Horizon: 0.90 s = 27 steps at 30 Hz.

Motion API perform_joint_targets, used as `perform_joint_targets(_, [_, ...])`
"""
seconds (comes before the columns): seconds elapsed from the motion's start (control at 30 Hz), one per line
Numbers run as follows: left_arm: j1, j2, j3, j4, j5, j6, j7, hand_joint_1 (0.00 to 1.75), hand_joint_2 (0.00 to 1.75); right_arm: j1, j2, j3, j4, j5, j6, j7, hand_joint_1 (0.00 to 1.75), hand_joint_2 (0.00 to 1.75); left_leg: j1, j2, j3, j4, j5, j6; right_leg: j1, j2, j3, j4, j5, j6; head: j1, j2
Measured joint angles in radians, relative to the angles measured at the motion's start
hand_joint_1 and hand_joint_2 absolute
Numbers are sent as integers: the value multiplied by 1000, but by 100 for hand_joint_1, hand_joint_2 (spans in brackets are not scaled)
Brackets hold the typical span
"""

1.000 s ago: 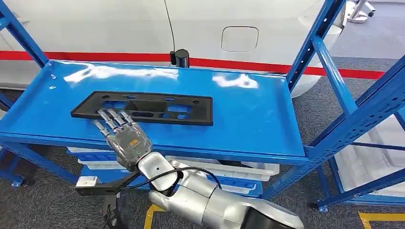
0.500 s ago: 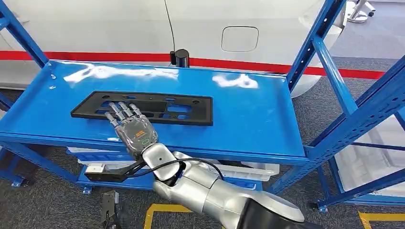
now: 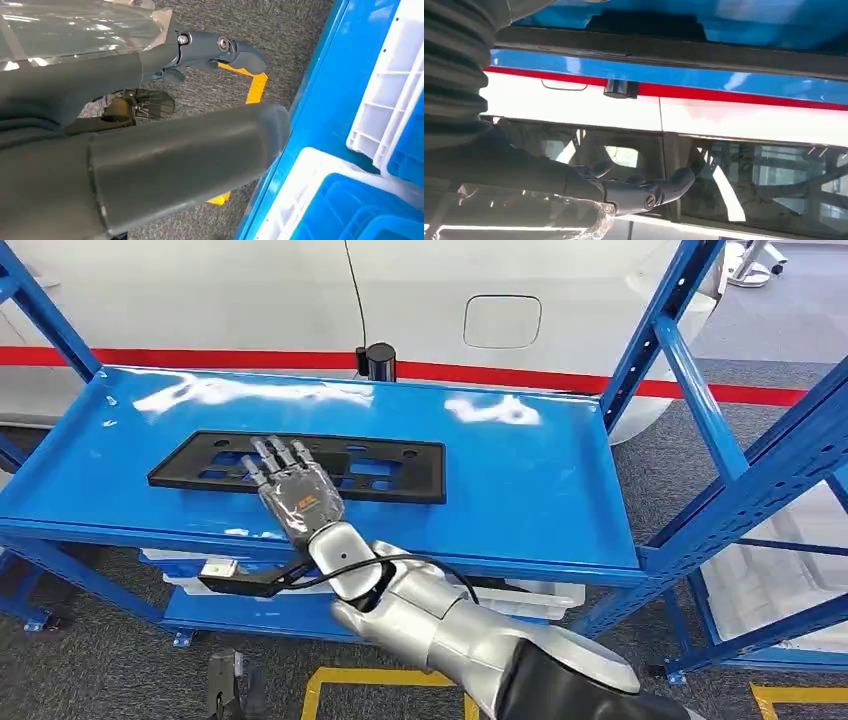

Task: Take the parts from the cabinet and place them on the table.

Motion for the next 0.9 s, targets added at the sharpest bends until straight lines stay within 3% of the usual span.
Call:
perform_joint_targets(0.3, [1, 7, 3, 0, -4, -10, -20, 0, 0, -4, -39, -48, 23, 135, 38, 55, 0, 175, 0, 0, 0, 0, 0, 0, 0, 0, 0, 0, 0, 0, 0, 0])
perform_joint_targets(0.5, [7, 16, 16, 0, -2, -14, -38, 0, 0, 6, -97, -175, 31, 155, 7, 65, 0, 175, 0, -1, 0, 0, 0, 1, 0, 0, 0, 0, 0, 0, 0, 0])
perform_joint_targets(0.77, [16, 23, 31, 0, -21, -7, -124, 0, 0, 62, -210, -386, 27, 192, -121, 48, 0, 175, -1, -1, 0, 0, 0, 1, 0, -1, 1, 0, 0, 0, 0, 0])
perform_joint_targets(0.9, [14, 23, 31, -1, -41, -16, -142, 0, 0, 101, -260, -469, 17, 210, -149, 32, 0, 175, -1, -1, 0, 0, 0, 1, 0, -1, 0, 0, 0, 0, 0, 0])
